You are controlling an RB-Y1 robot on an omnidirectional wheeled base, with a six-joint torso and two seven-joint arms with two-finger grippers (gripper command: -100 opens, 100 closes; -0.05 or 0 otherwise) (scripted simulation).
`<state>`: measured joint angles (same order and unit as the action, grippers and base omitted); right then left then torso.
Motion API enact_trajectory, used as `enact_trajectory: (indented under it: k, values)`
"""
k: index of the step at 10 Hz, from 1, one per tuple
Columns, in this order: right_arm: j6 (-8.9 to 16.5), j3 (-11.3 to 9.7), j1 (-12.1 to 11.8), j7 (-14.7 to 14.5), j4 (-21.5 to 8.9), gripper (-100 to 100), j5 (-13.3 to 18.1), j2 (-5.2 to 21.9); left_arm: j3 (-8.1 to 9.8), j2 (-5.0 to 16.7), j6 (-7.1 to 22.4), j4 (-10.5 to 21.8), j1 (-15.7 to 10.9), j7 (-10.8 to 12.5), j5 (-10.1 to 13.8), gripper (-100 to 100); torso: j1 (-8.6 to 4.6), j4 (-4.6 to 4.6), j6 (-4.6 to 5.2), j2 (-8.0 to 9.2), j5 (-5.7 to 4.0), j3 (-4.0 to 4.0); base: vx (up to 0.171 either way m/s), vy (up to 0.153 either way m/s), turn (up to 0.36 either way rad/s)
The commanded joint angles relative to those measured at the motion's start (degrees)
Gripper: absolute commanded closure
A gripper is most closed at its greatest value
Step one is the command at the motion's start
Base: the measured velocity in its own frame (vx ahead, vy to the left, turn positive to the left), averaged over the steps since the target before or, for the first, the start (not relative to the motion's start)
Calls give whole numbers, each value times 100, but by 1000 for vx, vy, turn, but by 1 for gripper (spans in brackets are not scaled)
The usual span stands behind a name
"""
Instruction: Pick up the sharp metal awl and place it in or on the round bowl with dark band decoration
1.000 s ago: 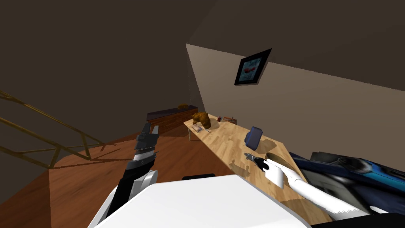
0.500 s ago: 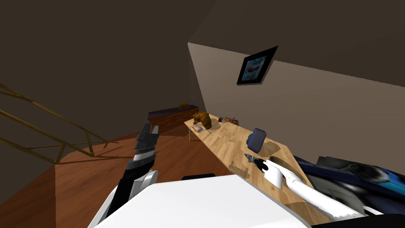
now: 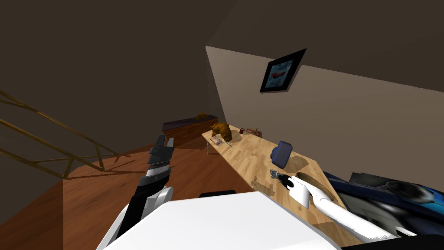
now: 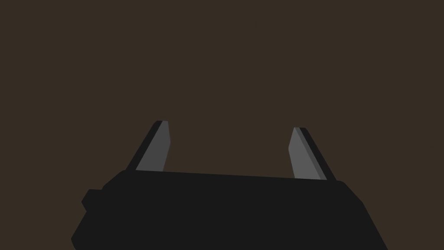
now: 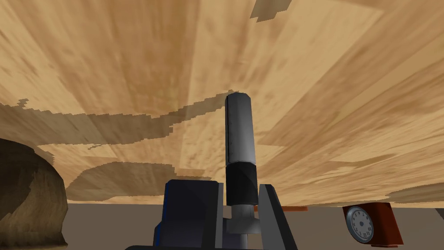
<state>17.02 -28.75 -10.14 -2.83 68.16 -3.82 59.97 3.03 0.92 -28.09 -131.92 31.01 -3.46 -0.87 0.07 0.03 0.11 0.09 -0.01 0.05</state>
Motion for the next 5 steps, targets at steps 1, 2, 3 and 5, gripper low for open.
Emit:
enact_trajectory:
  k: [1, 2, 3, 5]
  values:
    - [0, 0, 0, 0, 0, 100, 0, 0, 0, 0, 0, 0, 0, 0, 0, 0, 0, 0, 0, 0, 0, 0, 0, 0, 0]
    - [0, 0, 0, 0, 0, 100, 0, 0, 0, 0, 0, 0, 0, 0, 0, 0, 0, 0, 0, 1, 0, 1, 0, 0, 0]
    - [1, 0, 0, -1, -1, 0, 0, 1, 0, 0, 0, 0, 0, 0, 0, 0, -1, 1, 0, 1, -1, 1, 0, 0, 0]
    - [77, -94, -39, 77, 304, 100, -141, 293, 0, 0, 0, 0, 0, 0, 0, 0, 11, 2, 5, 11, 2, 6, -31, 46, -80]
